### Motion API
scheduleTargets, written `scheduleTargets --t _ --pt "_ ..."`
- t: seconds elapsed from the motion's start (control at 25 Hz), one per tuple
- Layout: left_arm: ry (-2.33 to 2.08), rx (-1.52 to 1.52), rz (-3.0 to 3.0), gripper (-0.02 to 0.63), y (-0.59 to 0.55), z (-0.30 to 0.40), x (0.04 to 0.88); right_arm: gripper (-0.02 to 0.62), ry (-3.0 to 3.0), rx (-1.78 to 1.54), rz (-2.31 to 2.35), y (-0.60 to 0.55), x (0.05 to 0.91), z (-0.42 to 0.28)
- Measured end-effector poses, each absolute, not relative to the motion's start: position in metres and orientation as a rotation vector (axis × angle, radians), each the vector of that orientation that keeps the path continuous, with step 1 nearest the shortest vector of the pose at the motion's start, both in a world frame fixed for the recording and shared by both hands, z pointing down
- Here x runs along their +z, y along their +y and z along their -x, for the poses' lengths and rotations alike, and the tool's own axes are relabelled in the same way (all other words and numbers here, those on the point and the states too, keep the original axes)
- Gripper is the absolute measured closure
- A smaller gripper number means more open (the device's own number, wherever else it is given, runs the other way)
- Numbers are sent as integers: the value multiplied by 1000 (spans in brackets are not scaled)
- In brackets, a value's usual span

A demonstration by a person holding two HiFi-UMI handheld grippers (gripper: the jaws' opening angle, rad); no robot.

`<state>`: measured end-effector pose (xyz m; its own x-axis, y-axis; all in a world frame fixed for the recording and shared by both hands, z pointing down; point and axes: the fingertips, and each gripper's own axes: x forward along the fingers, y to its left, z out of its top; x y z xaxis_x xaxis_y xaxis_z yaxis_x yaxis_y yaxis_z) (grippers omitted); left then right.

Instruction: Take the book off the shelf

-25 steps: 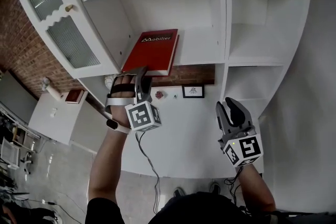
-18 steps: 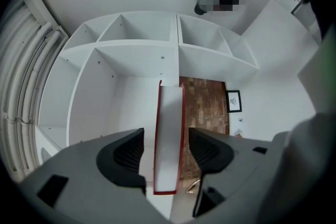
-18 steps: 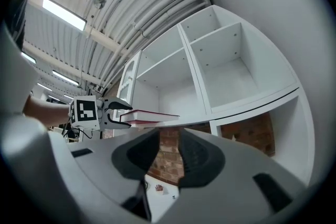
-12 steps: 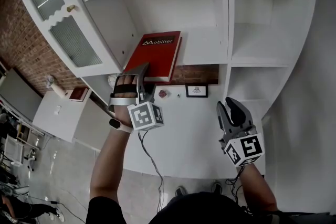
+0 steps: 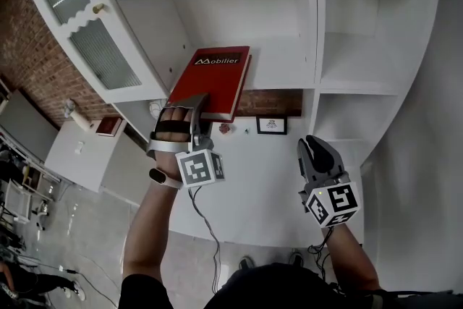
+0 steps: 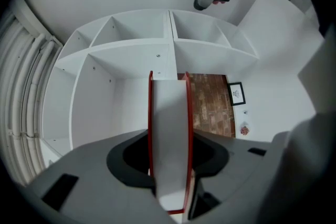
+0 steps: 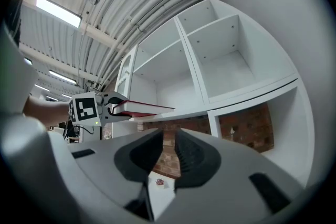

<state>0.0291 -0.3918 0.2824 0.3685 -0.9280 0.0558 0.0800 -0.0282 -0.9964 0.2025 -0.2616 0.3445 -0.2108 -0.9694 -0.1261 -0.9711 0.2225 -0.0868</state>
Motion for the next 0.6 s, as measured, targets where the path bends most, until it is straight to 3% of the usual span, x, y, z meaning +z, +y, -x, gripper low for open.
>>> scheduleTargets --t 0.6 --pt "984 -869 1257 442 -277 25 273 543 2493 8 1575 -283 329 -160"
